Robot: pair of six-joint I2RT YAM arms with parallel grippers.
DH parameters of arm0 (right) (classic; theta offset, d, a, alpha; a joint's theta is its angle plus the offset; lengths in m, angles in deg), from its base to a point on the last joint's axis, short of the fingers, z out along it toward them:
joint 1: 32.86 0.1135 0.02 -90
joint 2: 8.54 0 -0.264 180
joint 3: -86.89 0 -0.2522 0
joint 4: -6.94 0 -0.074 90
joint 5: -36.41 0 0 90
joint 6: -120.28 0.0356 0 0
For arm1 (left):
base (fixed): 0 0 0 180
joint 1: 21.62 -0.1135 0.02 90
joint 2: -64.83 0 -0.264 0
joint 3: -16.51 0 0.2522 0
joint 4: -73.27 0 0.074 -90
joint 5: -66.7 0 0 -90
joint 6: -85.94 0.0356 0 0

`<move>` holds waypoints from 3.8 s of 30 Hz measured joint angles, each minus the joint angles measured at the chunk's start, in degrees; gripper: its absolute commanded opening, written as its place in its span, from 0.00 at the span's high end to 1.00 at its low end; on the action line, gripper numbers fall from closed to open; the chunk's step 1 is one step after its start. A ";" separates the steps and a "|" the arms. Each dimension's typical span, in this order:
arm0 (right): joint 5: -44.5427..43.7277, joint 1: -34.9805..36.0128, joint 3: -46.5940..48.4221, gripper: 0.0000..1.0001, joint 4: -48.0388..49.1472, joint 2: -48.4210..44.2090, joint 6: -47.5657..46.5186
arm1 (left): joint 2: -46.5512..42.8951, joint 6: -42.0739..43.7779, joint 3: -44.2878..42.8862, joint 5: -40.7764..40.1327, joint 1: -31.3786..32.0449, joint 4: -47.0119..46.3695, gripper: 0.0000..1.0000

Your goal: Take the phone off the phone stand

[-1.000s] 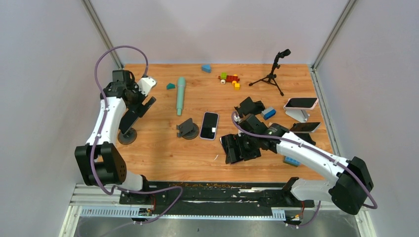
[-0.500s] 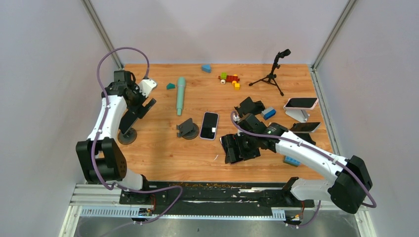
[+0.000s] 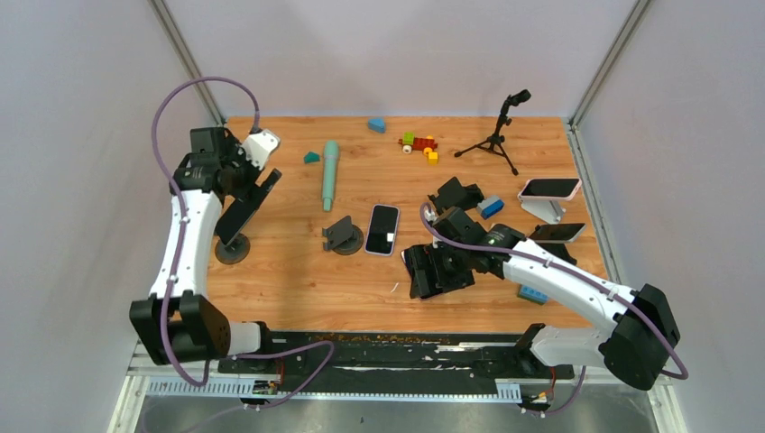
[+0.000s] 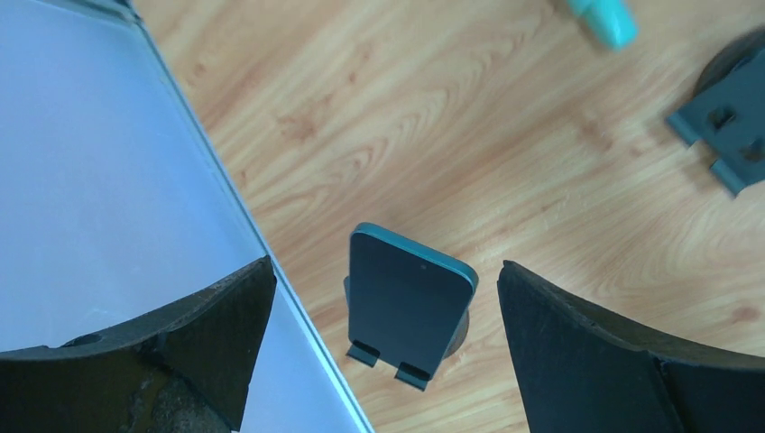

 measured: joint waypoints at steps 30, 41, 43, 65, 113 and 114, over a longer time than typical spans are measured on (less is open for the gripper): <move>8.68 8.07 55.98 0.13 34.77 51.25 2.67 | -38.62 -59.14 6.01 -17.38 0.79 -3.45 0.00; 5.99 8.22 60.78 0.20 50.10 62.84 14.03 | -40.87 -59.12 6.05 -22.60 1.46 -0.79 0.00; 5.20 8.28 62.86 0.23 52.35 65.22 15.85 | -40.89 -59.08 6.10 -22.62 1.53 -0.76 0.00; -1.51 10.82 74.03 0.42 57.40 74.60 20.65 | -40.94 -57.68 6.12 -23.61 2.12 -0.50 0.00; -5.79 10.82 79.84 0.94 57.68 80.46 25.83 | -41.86 -53.24 8.24 -27.21 7.10 -0.39 0.00; -5.97 10.82 79.62 0.95 57.57 80.26 25.81 | -41.83 -53.16 8.11 -27.71 7.34 -0.20 0.00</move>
